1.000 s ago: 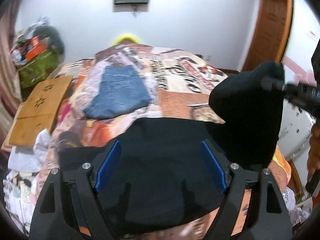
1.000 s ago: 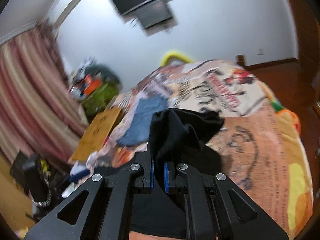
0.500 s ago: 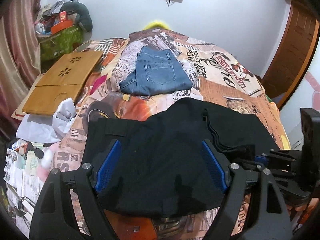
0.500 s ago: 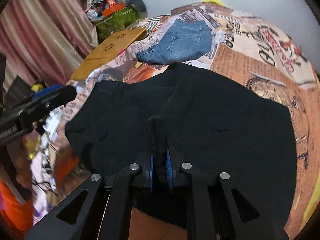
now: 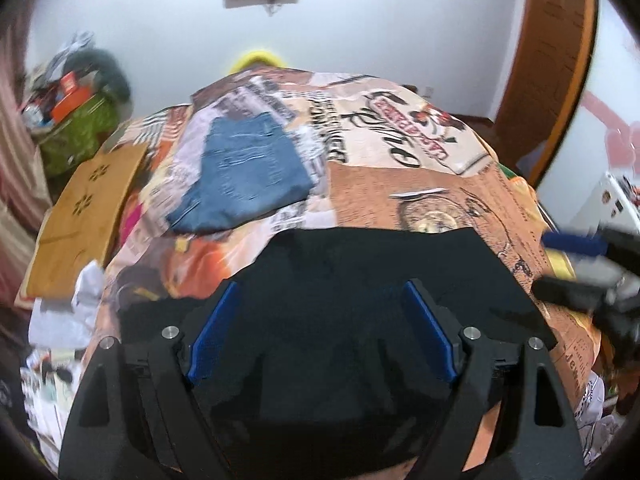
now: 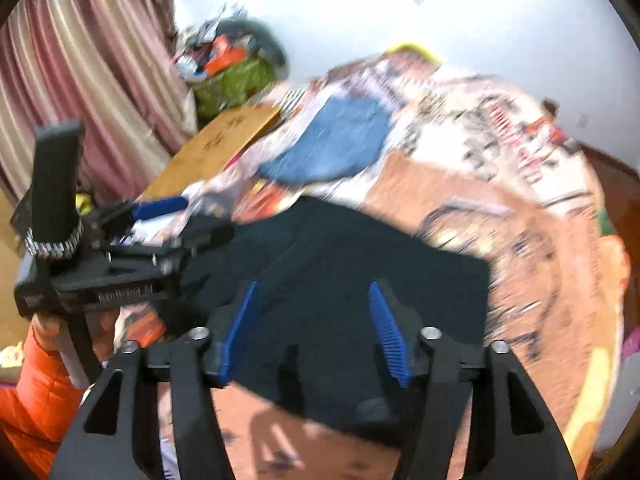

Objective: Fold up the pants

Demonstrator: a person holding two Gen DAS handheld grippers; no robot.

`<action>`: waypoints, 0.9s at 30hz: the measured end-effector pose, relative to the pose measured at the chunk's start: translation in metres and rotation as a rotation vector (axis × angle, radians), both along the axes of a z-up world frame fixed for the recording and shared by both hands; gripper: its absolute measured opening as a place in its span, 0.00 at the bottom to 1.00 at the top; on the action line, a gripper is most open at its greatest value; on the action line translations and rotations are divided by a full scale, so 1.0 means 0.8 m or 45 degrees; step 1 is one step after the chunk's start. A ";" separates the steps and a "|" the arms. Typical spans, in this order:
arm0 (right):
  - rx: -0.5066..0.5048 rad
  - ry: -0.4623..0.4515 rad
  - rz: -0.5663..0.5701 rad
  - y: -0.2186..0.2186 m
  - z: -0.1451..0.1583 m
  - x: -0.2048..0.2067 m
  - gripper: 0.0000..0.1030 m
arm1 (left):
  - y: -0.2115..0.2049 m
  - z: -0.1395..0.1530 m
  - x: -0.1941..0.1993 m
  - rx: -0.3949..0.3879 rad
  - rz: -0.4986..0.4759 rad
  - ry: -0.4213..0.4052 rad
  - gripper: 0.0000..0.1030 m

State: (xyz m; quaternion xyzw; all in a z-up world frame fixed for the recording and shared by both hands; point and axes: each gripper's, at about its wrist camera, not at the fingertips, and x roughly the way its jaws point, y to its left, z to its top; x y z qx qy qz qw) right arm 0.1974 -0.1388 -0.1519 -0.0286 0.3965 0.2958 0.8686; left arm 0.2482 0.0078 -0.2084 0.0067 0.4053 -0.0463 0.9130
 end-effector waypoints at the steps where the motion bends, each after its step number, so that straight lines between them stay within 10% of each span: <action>1: -0.027 -0.034 -0.019 -0.005 0.003 0.004 0.59 | -0.012 -0.001 0.010 0.006 -0.026 0.009 0.84; 16: -0.208 0.257 -0.056 -0.030 -0.131 0.080 0.59 | -0.096 -0.095 0.082 0.131 -0.172 0.320 0.89; 27: -0.201 0.273 -0.085 -0.039 -0.133 0.048 0.59 | -0.086 -0.113 0.060 0.138 -0.137 0.316 0.95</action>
